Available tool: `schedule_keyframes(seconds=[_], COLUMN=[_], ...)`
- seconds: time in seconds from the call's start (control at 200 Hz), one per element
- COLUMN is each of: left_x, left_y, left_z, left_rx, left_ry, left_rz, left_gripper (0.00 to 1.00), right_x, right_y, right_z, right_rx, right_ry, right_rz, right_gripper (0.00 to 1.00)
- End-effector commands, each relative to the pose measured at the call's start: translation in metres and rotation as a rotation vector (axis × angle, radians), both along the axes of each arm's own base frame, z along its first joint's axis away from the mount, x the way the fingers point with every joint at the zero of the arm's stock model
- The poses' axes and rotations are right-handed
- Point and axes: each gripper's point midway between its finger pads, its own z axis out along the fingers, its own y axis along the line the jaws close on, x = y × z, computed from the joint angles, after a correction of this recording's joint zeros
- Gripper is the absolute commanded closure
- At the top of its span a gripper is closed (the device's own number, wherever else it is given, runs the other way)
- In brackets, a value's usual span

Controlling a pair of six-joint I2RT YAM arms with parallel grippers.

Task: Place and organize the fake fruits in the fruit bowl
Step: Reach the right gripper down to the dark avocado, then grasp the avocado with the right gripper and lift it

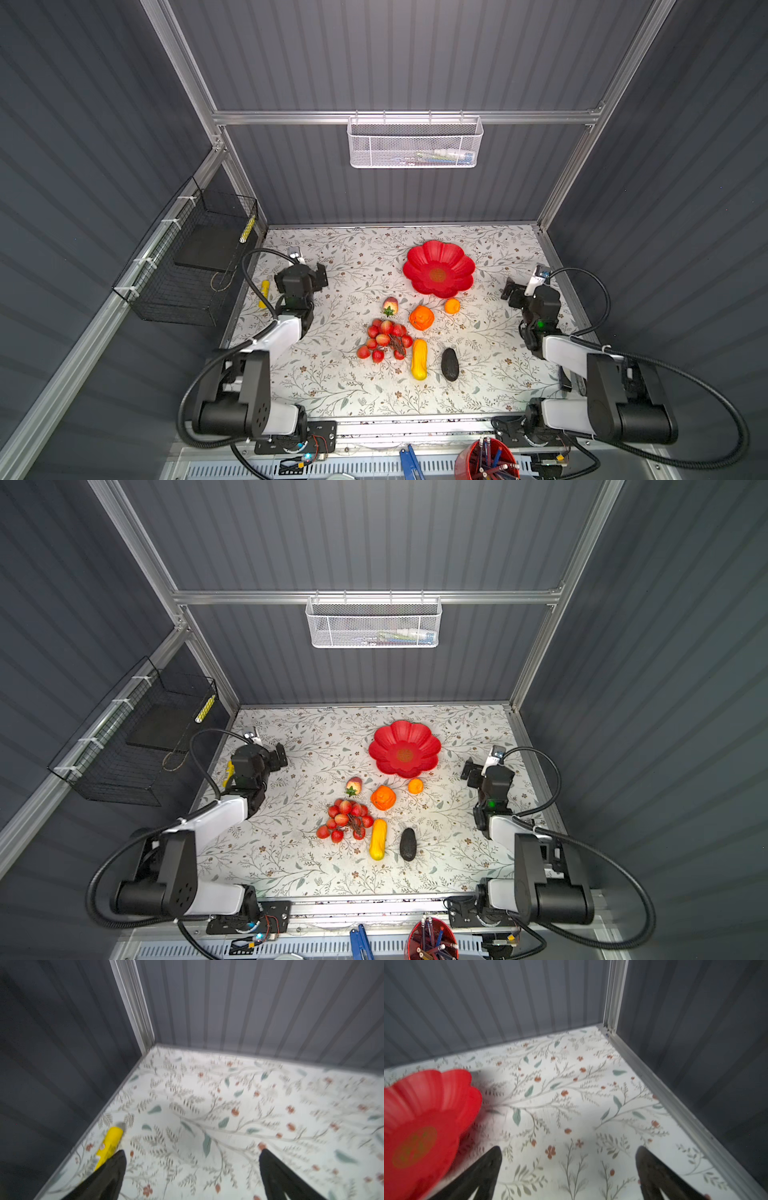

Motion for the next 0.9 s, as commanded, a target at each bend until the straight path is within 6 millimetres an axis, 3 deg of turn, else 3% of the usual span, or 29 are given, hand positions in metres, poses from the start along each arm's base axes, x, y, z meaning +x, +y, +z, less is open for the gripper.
schedule_keyframes(seconds=[0.0,0.05,0.165,0.285,0.365,0.565,0.895], left_x=[-0.017,-0.019,-0.019,-0.018,-0.019,-0.020,-0.032], left_y=[-0.018,-0.023,-0.025,-0.027,-0.027,-0.025,-0.022], left_z=[0.007,0.021,0.034,0.026,0.017,0.019,0.030], left_rx=[-0.061,-0.040,0.022,0.030,0.021,0.013,0.012], left_ry=[0.089,0.081,0.068,0.088,0.086,0.102,0.076], left_rz=[-0.095,-0.134,-0.168,-0.181,-0.181,-0.169,-0.155], left_gripper=[0.00,0.00,0.00,0.00,0.00,0.01,0.00], right_x=[-0.010,-0.016,-0.019,-0.041,-0.063,-0.125,-0.193], right_y=[-0.003,0.004,0.057,0.087,0.114,0.185,0.248], right_z=[0.034,0.041,0.034,0.008,-0.012,-0.066,-0.118], right_rx=[0.196,0.311,0.377,0.434,0.376,0.370,0.355], right_ry=[0.014,-0.014,0.049,0.277,0.430,0.755,1.016], right_rz=[-0.082,-0.073,0.235,0.263,0.279,0.395,0.556], right_gripper=[0.01,0.01,0.02,0.05,0.06,0.09,0.16])
